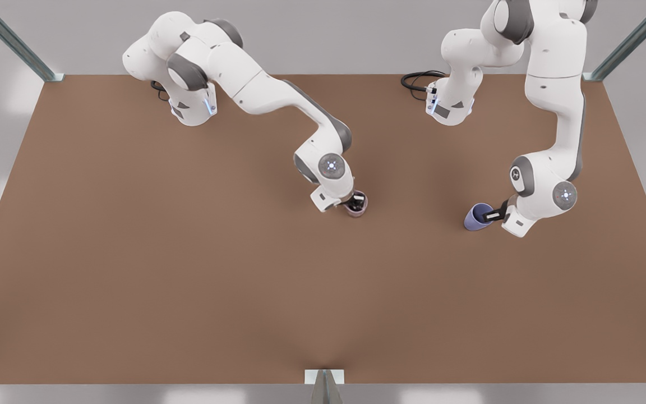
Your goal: Stack the cups, with the pink cup at the bottom and the purple cup at the top
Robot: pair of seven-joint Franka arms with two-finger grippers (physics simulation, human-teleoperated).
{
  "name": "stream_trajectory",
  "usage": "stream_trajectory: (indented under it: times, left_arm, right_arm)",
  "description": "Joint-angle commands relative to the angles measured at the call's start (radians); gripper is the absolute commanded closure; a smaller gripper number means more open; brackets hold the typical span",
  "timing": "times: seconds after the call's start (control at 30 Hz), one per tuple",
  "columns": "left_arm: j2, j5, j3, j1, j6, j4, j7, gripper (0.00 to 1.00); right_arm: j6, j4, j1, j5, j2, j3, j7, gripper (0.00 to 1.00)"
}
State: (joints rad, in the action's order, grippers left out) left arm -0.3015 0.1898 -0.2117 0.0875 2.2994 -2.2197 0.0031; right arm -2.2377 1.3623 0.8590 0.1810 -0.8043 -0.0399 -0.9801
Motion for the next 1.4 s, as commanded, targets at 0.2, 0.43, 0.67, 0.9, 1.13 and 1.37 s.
stream_trajectory:
  times: [0.2,0.43,0.67,0.9,1.13,1.37]
  left_arm:
    - [-0.008,0.031,0.000,0.001,-0.005,0.002,-0.009,0.79]
    - [0.084,0.017,0.011,0.006,-0.143,0.072,-0.052,0.79]
    - [0.147,0.016,0.126,0.086,-0.264,0.202,-0.287,0.79]
    - [0.147,0.016,0.129,0.357,-0.298,0.262,-0.629,0.79]
    - [0.107,0.028,0.216,0.515,-0.301,0.325,-0.945,0.79]
    - [0.062,0.022,0.241,0.528,-0.290,0.324,-0.977,0.79]
  right_arm:
    - [0.177,0.003,-0.064,-0.002,0.148,0.014,0.095,0.24]
    - [0.539,0.219,-0.623,-0.015,0.622,0.072,0.857,0.00]
    - [0.691,0.129,-0.842,-0.158,0.665,0.074,1.025,0.00]
    - [0.724,0.041,-0.839,-0.155,0.629,0.072,1.011,0.00]
    - [0.711,0.020,-0.838,-0.172,0.606,0.072,1.011,0.00]
    - [0.710,0.018,-0.838,-0.173,0.605,0.071,1.011,0.00]
